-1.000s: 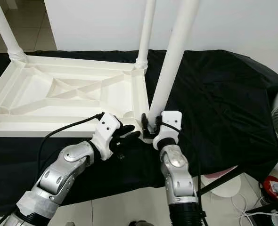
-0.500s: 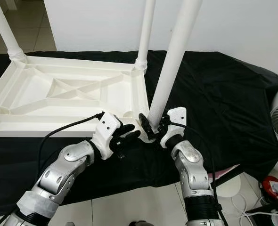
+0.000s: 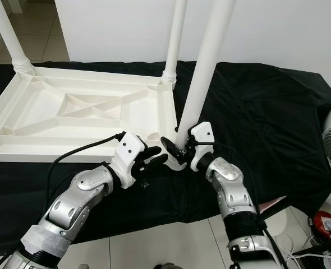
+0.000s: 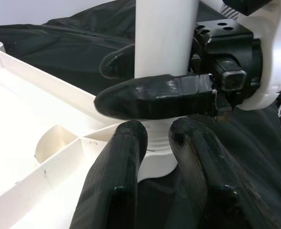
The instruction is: Building children table
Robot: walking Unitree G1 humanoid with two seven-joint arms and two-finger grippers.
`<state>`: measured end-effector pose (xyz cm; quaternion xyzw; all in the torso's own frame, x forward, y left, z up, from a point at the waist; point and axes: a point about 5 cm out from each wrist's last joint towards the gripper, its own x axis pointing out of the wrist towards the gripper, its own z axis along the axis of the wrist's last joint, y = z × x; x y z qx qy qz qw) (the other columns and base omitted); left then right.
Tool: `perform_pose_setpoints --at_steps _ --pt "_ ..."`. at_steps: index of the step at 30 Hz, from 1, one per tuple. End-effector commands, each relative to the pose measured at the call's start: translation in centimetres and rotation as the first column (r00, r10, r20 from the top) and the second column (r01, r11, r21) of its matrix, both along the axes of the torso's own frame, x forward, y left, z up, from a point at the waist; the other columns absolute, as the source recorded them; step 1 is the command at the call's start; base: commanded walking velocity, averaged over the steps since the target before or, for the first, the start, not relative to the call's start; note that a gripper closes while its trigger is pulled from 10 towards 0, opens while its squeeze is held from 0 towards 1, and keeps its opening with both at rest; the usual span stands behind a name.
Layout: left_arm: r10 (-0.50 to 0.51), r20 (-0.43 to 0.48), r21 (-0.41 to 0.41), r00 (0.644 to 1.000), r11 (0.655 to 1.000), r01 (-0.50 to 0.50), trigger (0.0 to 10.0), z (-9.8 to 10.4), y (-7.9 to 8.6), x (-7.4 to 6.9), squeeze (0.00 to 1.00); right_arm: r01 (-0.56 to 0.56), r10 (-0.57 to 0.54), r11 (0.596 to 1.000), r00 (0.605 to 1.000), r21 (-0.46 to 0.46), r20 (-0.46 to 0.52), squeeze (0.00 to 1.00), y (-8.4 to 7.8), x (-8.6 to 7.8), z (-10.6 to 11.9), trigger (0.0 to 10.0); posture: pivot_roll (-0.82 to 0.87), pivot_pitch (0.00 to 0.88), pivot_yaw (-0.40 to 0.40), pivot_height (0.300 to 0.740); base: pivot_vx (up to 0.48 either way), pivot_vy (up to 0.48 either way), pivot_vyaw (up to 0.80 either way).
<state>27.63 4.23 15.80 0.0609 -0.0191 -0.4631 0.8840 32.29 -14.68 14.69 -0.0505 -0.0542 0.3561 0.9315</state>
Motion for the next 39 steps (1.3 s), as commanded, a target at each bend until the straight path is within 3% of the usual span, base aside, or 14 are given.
perform_pose_setpoints --at_steps 1,10,11,18,21,27,28,29,31,32,33,39 --pt "-0.046 0.007 0.013 0.999 0.999 0.046 10.0 0.0 -0.4 -0.1 0.00 -0.045 0.045 0.999 0.999 -0.024 -0.026 0.00 0.5 -0.1 -0.6 0.0 0.07 0.016 -0.084 0.740 0.000 0.000 0.00" --pt "-0.050 0.008 0.021 0.999 0.999 0.050 10.0 -0.2 -0.4 -0.2 0.00 -0.058 0.057 0.998 0.996 -0.020 -0.062 0.00 -0.2 -0.4 -1.3 0.0 0.07 0.012 -0.086 0.740 0.000 0.000 0.00" --pt "-0.054 0.006 0.026 0.999 0.998 0.054 10.0 -0.3 -0.3 -0.3 0.00 -0.042 0.040 0.999 0.997 -0.014 -0.070 0.00 -0.3 -0.5 -1.5 10.0 0.07 0.010 -0.089 0.740 0.000 0.000 0.00" --pt "-0.061 -0.001 0.039 0.998 0.997 0.061 10.0 -0.7 -0.2 -0.5 0.00 0.044 -0.042 0.998 0.996 0.033 -0.081 0.00 0.5 -0.8 -1.8 10.0 0.07 0.012 -0.088 0.740 0.000 0.000 0.00" --pt "-0.057 -0.001 0.041 0.998 0.997 0.057 10.0 -0.8 -0.1 -0.5 0.00 0.206 -0.192 0.971 0.974 0.118 -0.122 0.00 1.5 -0.6 -1.5 10.0 0.07 0.013 -0.096 0.740 0.000 0.000 0.00" --pt "-0.057 -0.002 0.041 0.998 0.998 0.057 10.0 -0.8 0.0 -0.6 0.00 0.263 -0.243 0.953 0.960 0.153 -0.139 0.00 1.9 -0.7 -1.2 10.0 0.07 0.012 -0.096 0.740 0.000 0.000 0.00" --pt "-0.058 -0.004 0.043 0.998 0.997 0.058 10.0 -0.9 0.0 -0.5 0.00 0.421 -0.393 0.889 0.903 0.178 -0.173 0.00 2.7 -1.1 -1.3 10.0 0.06 0.015 -0.095 0.740 0.000 0.000 0.00" --pt "-0.058 -0.004 0.043 0.998 0.997 0.058 10.0 -0.9 0.0 -0.5 0.00 0.421 -0.393 0.889 0.903 0.178 -0.173 0.00 2.7 -1.1 -1.3 10.0 0.06 0.015 -0.095 0.740 0.000 0.000 0.00" --pt "-0.060 -0.004 0.044 0.998 0.997 0.060 10.0 -0.9 0.0 -0.6 0.00 0.557 -0.537 0.815 0.829 0.158 -0.154 0.00 3.4 -1.7 -1.3 10.0 0.06 0.015 -0.095 0.740 0.000 0.000 0.00" --pt "-0.060 -0.004 0.044 0.998 0.997 0.060 10.0 -0.9 0.0 -0.6 0.00 0.557 -0.537 0.815 0.829 0.158 -0.154 0.00 3.4 -1.7 -1.3 10.0 0.06 0.015 -0.095 0.740 0.000 0.000 0.00" --pt "-0.064 -0.005 0.043 0.998 0.997 0.064 10.0 -1.0 -0.1 -0.6 0.00 0.605 -0.589 0.785 0.796 0.137 -0.140 0.00 4.2 -2.1 -1.4 10.0 0.06 0.014 -0.093 0.740 0.000 0.000 0.00" --pt "-0.069 -0.007 0.039 0.998 0.997 0.069 10.0 -1.0 -0.3 -0.7 0.00 0.571 -0.559 0.809 0.821 0.138 -0.116 0.00 4.6 -2.2 -1.1 10.0 0.06 0.014 -0.089 0.740 0.000 0.000 0.00"
